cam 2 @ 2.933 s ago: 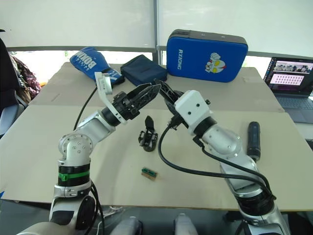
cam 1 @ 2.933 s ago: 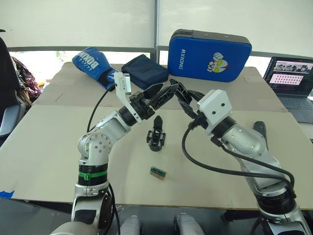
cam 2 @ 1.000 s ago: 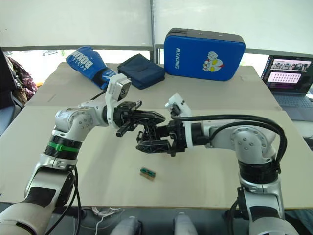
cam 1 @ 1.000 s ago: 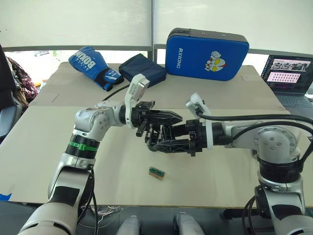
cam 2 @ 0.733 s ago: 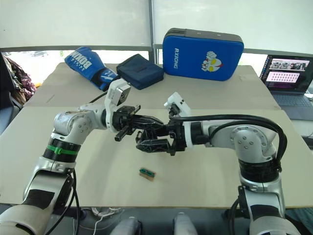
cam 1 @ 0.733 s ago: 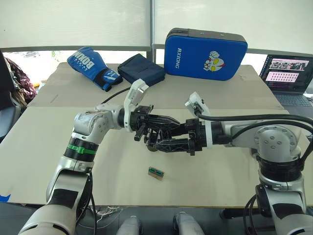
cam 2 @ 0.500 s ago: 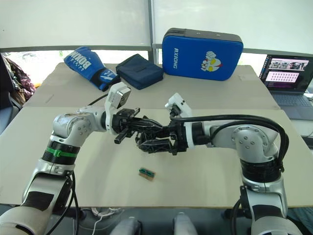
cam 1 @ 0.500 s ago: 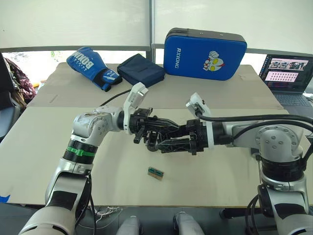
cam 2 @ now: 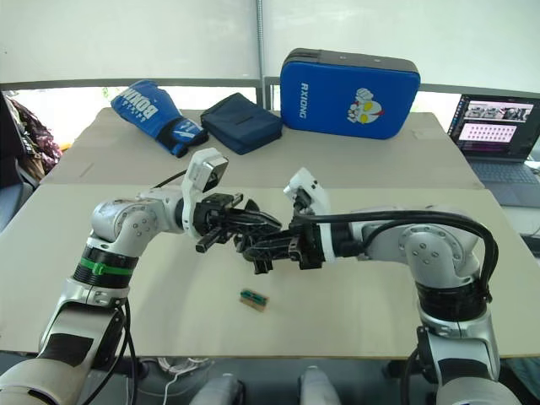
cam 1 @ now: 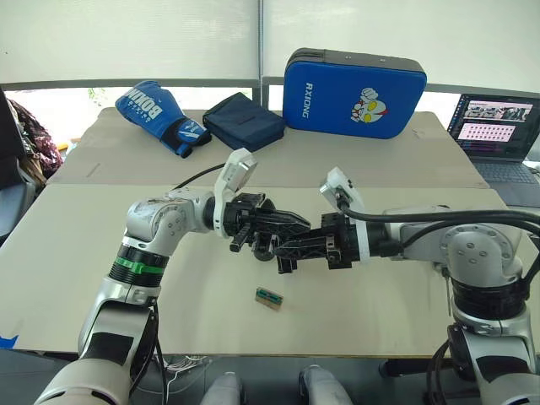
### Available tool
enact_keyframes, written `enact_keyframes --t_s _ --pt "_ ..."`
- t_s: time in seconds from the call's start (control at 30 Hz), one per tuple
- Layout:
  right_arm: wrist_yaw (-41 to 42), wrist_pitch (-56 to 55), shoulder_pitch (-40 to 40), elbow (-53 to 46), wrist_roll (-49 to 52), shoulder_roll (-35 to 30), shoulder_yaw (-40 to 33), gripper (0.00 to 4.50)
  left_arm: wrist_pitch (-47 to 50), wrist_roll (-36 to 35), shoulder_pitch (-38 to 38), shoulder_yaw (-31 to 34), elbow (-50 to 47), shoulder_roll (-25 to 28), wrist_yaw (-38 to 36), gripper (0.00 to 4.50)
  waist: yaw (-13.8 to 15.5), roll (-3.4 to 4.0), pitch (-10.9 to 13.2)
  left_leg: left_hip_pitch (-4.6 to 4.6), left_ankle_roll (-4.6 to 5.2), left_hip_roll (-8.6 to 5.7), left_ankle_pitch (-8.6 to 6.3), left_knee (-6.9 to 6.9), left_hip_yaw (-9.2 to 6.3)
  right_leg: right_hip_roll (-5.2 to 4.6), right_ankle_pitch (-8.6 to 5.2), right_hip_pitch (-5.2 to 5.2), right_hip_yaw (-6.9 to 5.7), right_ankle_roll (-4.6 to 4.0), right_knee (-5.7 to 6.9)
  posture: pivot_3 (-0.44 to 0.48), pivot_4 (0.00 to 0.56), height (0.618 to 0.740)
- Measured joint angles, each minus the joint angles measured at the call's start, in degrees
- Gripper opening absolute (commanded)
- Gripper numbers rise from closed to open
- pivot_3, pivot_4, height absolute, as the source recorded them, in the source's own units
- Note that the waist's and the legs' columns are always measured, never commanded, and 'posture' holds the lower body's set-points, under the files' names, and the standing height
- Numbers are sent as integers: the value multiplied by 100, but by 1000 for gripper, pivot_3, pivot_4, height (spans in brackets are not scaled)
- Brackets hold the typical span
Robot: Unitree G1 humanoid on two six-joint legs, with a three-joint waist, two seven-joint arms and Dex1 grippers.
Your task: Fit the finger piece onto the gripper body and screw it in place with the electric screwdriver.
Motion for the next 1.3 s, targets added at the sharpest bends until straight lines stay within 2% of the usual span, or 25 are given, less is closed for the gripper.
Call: enact_keyframes --t_s 0.13,0.23,0.27,0.4,0.5,0.63,0.93,1.3 --pt "139 -197 244 -140 4 -104 -76 361 -288 69 -45 355 53 226 54 3351 -14 0 0 2 0 0 0 0 1 0 0 -1 2 0 2 0 150 740" --pt "326 -598 647 -458 -56 -406 -359 361 -1631 695 138 514 384 627 -166 4493 -10 1 0 6 0 0 0 -4 4 0 0 1 2 0 -2 0 150 740" --pt "436 -825 951 -586 -176 -599 -454 361 -2375 1046 352 608 672 854 -308 4500 -11 1 -1 10 0 0 0 -6 8 0 0 2 4 -1 -3 0 150 740" --pt "795 -1720 1799 -836 -660 -783 -636 361 -4129 1850 995 699 1752 1287 -666 4500 12 1 0 6 0 0 0 -4 9 -1 0 2 3 -1 -3 0 150 740" --pt "998 -2589 2280 -886 -1135 -734 -734 361 -5119 2244 1168 777 2578 1330 -656 4500 77 -1 1 2 0 0 0 5 8 -2 2 3 1 3 -4 0 150 740" --pt "1175 -3553 2586 -703 -1537 -431 -858 361 -5873 2607 1170 842 3396 1271 -459 4500 155 -1 1 1 0 -4 0 14 8 -5 6 9 0 8 -3 0 150 740" --pt "1599 -4517 2648 -363 -2165 -313 -530 361 -6585 3339 784 359 4477 67 -139 4500 145 -3 2 -6 6 -4 -4 43 7 -1 8 12 -2 11 7 0 150 740" --pt "1563 -4550 2429 -327 -2234 -190 -381 361 -6828 3723 429 203 5165 -673 68 4500 131 -4 2 -6 9 -5 -6 47 5 -1 9 13 -1 12 8 0 150 740"
